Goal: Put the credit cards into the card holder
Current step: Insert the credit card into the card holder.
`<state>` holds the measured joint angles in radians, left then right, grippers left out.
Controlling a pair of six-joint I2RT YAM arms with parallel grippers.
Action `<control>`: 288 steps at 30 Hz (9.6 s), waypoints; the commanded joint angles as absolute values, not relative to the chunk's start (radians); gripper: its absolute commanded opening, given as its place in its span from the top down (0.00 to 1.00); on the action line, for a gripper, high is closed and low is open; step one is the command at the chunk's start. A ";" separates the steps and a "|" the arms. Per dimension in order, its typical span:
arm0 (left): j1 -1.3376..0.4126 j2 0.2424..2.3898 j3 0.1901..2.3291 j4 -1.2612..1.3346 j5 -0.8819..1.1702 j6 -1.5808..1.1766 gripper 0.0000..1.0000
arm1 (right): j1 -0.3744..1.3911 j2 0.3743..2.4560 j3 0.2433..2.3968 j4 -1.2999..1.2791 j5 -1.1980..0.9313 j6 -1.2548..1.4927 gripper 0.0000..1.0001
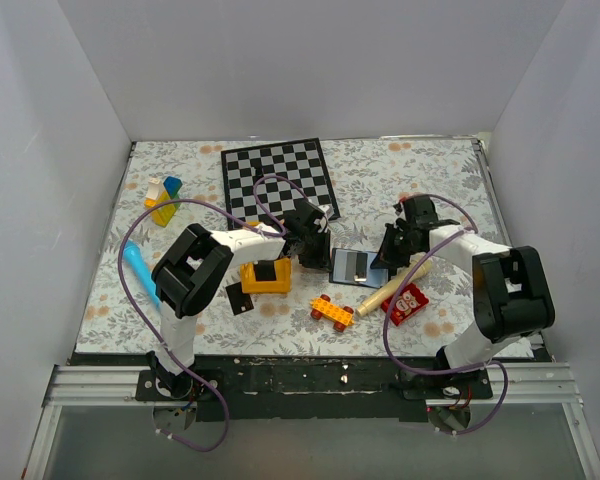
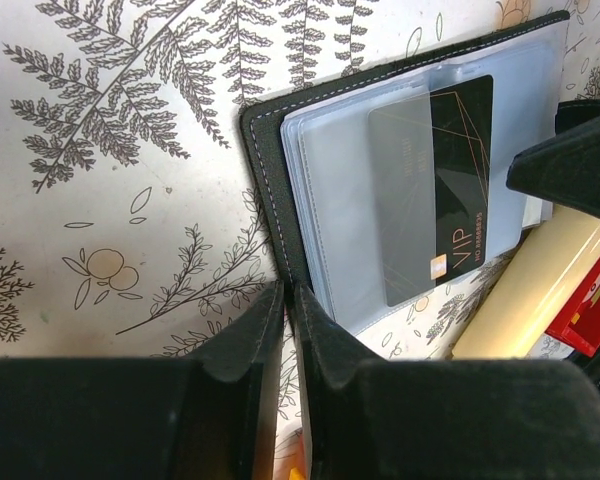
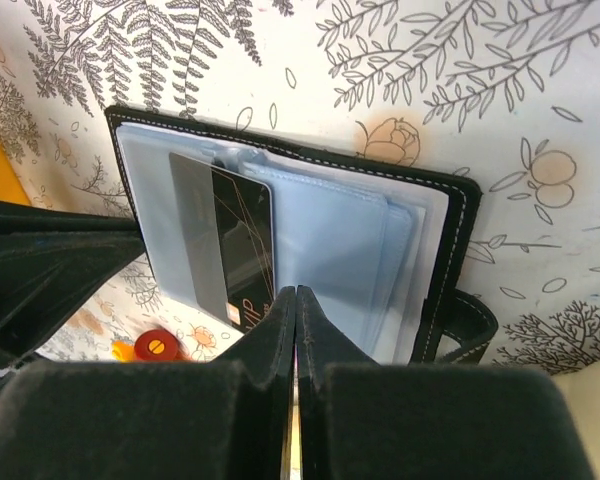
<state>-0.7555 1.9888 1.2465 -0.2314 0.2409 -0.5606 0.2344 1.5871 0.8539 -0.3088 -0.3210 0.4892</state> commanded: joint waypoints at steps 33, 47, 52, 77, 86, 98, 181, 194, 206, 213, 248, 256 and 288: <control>-0.764 2.006 1.266 -0.233 0.285 -0.557 0.95 | 0.413 1.649 0.959 -0.226 -0.327 0.450 0.99; -0.764 2.002 1.264 -0.233 0.279 -0.557 0.95 | 0.361 1.439 0.899 -0.360 -0.057 0.460 0.85; -0.764 1.950 1.259 -0.262 0.198 -0.563 0.93 | 0.350 1.457 0.891 -0.390 -0.015 0.460 0.82; -0.833 2.048 1.451 -0.322 0.198 -0.488 0.92 | 0.347 1.621 0.933 -0.394 -0.107 0.437 0.92; -0.833 2.040 1.373 -0.331 0.163 -0.492 0.92 | 0.345 1.646 0.931 -0.347 -0.204 0.425 0.94; -0.851 1.962 1.345 -0.180 0.224 -0.473 0.93 | 0.345 1.674 0.931 -0.341 -0.221 0.429 0.95; -0.891 2.056 1.345 -0.173 0.219 -0.502 0.96 | 0.285 1.588 0.939 -0.423 -0.100 0.434 0.98; -0.890 2.059 1.347 -0.173 0.221 -0.502 0.96 | 0.288 1.600 0.957 -0.411 -0.138 0.437 0.98; -0.890 2.060 1.347 -0.175 0.222 -0.500 0.96 | 0.301 1.617 0.951 -0.391 -0.161 0.440 0.98; -0.891 2.057 1.344 -0.175 0.221 -0.502 0.96 | 0.313 1.657 0.968 -0.420 -0.149 0.442 0.98; -0.775 1.916 1.206 -0.253 0.094 -0.532 0.89 | 0.325 1.678 0.985 -0.433 -0.141 0.448 0.99; -0.776 1.948 1.213 -0.235 0.147 -0.528 0.90 | 0.348 1.707 1.012 -0.428 -0.164 0.442 0.99; -0.778 1.968 1.233 -0.229 0.196 -0.511 0.90 | 0.410 1.756 1.043 -0.295 -0.363 0.452 0.99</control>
